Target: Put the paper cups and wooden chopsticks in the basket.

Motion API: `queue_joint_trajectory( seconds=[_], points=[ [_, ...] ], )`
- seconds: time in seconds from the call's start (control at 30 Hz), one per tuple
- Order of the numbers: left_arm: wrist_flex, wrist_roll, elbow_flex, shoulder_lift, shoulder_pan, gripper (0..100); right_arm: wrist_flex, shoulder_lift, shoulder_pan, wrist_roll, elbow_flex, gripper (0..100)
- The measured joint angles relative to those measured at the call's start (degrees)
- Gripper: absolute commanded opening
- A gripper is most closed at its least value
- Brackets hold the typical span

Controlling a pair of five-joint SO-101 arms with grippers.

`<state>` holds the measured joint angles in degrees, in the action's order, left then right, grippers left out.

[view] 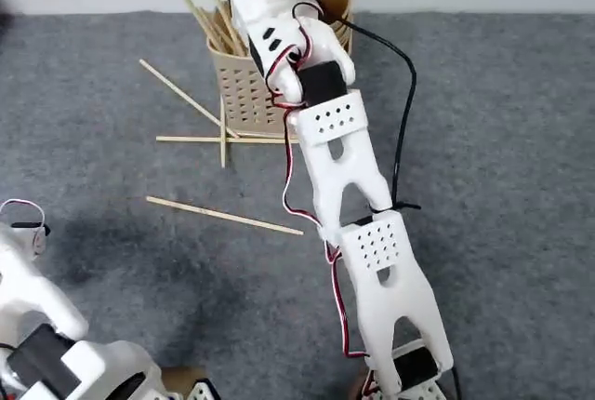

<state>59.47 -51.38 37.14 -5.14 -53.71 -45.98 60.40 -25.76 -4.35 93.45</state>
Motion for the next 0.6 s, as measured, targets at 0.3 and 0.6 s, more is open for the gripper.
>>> queue_joint_trajectory(
  seconds=[0.3,0.6],
  points=[
    [0.0,0.0,0.2,0.0,0.0,29,0.0,1.8,-0.5,0.0,0.0,10.0],
    [0.0,0.0,0.2,0.0,0.0,29,-5.6,1.7,-1.7,0.0,0.7,15.1]
  ],
)
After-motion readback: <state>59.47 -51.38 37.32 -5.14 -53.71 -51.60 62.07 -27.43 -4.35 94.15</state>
